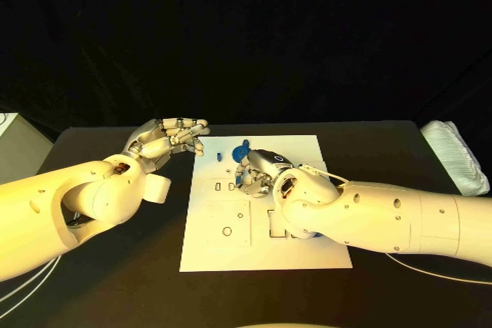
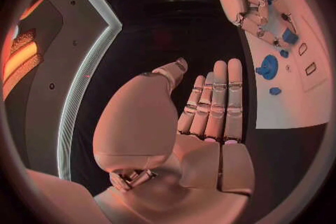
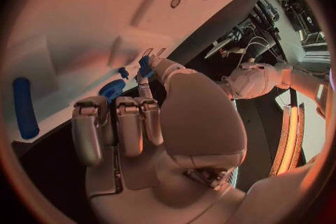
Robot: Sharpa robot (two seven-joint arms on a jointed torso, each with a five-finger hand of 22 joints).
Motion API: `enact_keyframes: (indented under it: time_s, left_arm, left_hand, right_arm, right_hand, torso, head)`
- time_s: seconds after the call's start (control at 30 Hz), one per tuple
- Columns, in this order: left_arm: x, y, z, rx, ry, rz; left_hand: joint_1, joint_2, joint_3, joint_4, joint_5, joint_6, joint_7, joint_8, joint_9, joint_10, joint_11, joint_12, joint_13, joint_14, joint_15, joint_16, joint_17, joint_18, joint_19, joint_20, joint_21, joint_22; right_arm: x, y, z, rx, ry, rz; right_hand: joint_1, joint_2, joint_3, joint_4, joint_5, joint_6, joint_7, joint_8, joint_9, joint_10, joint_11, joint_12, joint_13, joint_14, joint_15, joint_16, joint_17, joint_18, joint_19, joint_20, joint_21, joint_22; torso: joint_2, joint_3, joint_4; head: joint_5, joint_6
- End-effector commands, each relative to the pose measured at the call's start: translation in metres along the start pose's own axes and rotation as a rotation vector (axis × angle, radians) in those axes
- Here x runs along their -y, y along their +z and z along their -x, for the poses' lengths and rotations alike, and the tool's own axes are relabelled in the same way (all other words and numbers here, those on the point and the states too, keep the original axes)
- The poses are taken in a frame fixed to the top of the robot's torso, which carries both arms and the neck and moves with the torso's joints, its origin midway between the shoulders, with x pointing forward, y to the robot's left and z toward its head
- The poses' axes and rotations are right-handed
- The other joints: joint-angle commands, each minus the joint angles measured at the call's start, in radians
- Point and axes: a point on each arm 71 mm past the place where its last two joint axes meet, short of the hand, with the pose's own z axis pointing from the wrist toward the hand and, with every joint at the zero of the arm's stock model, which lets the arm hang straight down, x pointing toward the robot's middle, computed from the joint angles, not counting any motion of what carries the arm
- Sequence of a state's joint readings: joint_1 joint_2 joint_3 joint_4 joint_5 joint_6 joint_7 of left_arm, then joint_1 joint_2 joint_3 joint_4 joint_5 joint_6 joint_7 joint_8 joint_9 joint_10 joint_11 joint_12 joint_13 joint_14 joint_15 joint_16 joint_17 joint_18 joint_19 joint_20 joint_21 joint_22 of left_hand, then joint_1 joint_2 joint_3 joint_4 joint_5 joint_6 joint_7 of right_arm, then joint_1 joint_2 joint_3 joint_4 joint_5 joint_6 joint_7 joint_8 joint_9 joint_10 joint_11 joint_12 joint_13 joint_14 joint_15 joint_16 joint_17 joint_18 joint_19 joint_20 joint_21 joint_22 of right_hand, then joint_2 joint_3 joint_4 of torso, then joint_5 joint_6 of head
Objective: Assemble the parts on the task board
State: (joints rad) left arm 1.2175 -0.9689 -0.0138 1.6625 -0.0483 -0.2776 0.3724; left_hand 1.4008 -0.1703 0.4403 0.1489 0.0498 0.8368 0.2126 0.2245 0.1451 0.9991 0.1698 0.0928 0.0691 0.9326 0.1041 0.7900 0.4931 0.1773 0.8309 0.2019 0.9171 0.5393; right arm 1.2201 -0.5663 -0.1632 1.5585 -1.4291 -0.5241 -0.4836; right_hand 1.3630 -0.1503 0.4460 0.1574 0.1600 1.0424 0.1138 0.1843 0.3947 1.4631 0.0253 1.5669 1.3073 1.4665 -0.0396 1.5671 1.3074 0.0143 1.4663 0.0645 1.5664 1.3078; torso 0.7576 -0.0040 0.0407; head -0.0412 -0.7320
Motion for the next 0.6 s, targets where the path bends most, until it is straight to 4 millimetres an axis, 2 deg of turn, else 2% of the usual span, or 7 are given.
enact_keyframes:
  time_s: [0.03,0.6]
  left_arm:
    - [0.0011,0.0004,-0.0027,-0.024,-0.004,-0.006]
    - [0.001,0.0003,-0.0028,-0.026,-0.005,-0.004]
  left_hand:
    - [-0.009,0.004,0.005,-0.002,0.002,-0.005,0.021,-0.001,-0.001,-0.003,0.003,-0.003,0.001,-0.007,0.001,0.003,-0.001,0.006,-0.008,-0.001,0.004,0.001]
    - [-0.009,0.004,0.005,-0.002,0.002,-0.005,0.021,-0.001,-0.001,-0.003,0.003,-0.003,0.001,-0.007,0.001,0.003,-0.001,0.006,-0.008,-0.001,0.004,0.001]
  right_arm:
    - [-0.0022,-0.0004,-0.0023,-0.006,-0.031,0.002]
    - [-0.004,0.0006,-0.0106,-0.033,-0.074,-0.008]
  right_hand:
    - [-0.006,-0.003,0.003,0.002,-0.001,0.012,-0.014,0.054,0.044,0.108,-0.003,0.004,0.263,0.104,-0.005,0.004,0.263,-0.014,0.105,-0.003,0.004,0.263]
    - [-0.015,-0.008,0.003,0.002,-0.001,0.008,-0.014,0.055,0.045,0.108,-0.002,0.004,0.263,0.104,-0.005,0.004,0.263,-0.014,0.105,-0.003,0.004,0.263]
  torso:
    - [0.0,0.0,-0.0002]
    - [0.0,0.0005,0.0017]
  head:
    - [0.0,-0.002]
    - [0.002,-0.006]
